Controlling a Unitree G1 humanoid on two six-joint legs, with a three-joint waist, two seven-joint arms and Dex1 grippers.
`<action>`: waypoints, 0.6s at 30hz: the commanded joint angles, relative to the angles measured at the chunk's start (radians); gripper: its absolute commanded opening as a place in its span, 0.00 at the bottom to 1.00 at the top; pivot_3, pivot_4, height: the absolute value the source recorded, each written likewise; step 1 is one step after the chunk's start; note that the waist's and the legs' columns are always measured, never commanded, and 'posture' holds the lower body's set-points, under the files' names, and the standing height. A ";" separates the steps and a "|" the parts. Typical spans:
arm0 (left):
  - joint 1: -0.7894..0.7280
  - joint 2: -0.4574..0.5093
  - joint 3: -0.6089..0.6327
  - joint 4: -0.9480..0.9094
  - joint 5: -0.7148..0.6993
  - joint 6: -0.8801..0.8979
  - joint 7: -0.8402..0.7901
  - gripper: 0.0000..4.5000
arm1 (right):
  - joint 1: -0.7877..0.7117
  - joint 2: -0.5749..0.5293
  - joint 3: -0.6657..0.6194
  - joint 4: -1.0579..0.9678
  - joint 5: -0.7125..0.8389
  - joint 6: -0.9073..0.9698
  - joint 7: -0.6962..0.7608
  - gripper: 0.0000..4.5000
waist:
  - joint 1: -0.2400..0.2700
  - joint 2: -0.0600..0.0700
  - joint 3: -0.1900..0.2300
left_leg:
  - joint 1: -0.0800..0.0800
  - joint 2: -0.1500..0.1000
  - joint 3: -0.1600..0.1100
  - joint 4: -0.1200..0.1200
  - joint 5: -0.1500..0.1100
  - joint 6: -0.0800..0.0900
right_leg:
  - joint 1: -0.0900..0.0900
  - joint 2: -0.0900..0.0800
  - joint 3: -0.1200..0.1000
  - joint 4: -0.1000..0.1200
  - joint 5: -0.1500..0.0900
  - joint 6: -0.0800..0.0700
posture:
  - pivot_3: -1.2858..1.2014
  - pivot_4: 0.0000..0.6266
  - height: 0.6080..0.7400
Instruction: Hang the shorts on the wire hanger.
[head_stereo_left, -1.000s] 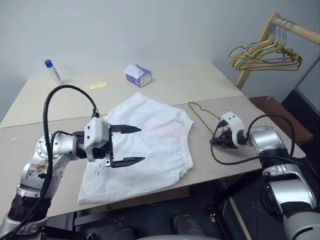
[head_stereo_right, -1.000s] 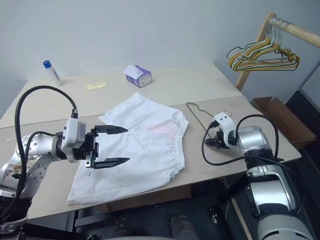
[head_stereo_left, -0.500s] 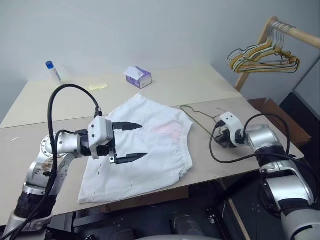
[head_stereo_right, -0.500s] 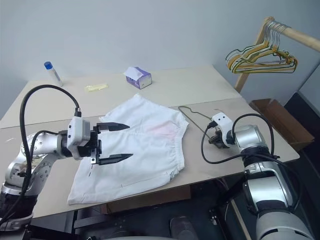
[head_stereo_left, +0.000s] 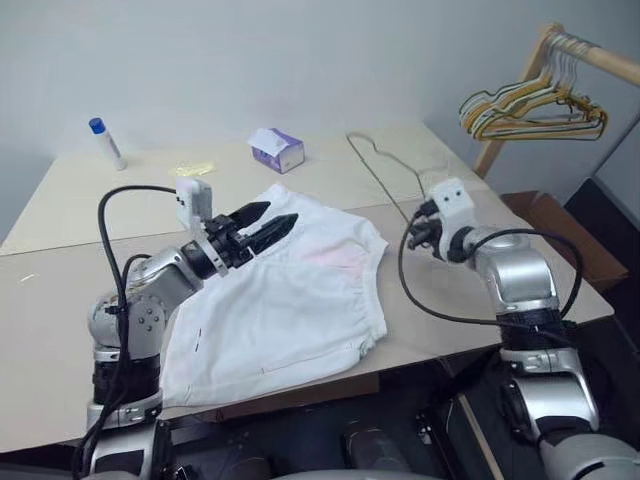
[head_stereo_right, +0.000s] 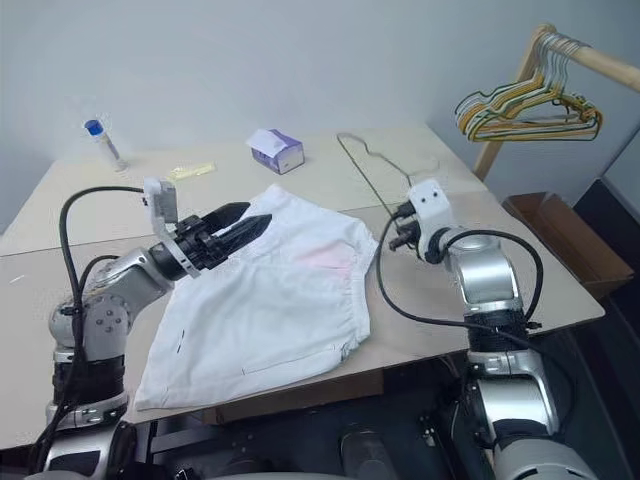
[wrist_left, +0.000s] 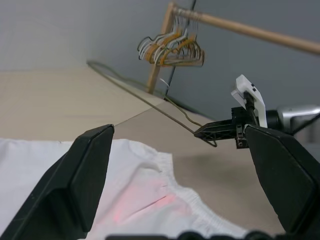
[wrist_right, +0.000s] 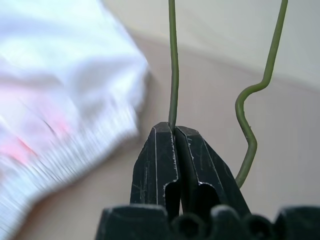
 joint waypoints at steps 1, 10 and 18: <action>-0.067 -0.077 0.090 0.008 -0.171 0.071 0.141 1.00 | 0.053 0.035 0.017 -0.194 0.032 -0.090 -0.016 0.01 | 0.010 0.000 0.000 | 0.000 -0.001 0.000 0.000 0.000 0.000 | 0.000 -0.001 0.000 0.000 0.000 0.000 | 0.47 0.00 1.00; -0.150 -0.205 0.176 -0.007 -0.312 0.024 0.401 1.00 | 0.144 0.153 0.146 -0.369 0.032 -0.272 -0.051 0.01 | 0.008 0.000 0.000 | 0.001 -0.002 -0.001 0.000 0.000 -0.001 | 0.001 -0.001 0.000 0.000 0.000 0.000 | 0.48 0.00 1.00; -0.180 -0.189 0.205 0.022 -0.371 -0.003 0.471 1.00 | 0.186 0.150 0.220 -0.393 0.033 -0.413 -0.014 0.01 | 0.009 0.000 0.000 | 0.001 -0.003 -0.001 0.000 0.000 -0.001 | 0.002 -0.001 -0.001 -0.001 0.000 0.000 | 0.48 0.00 1.00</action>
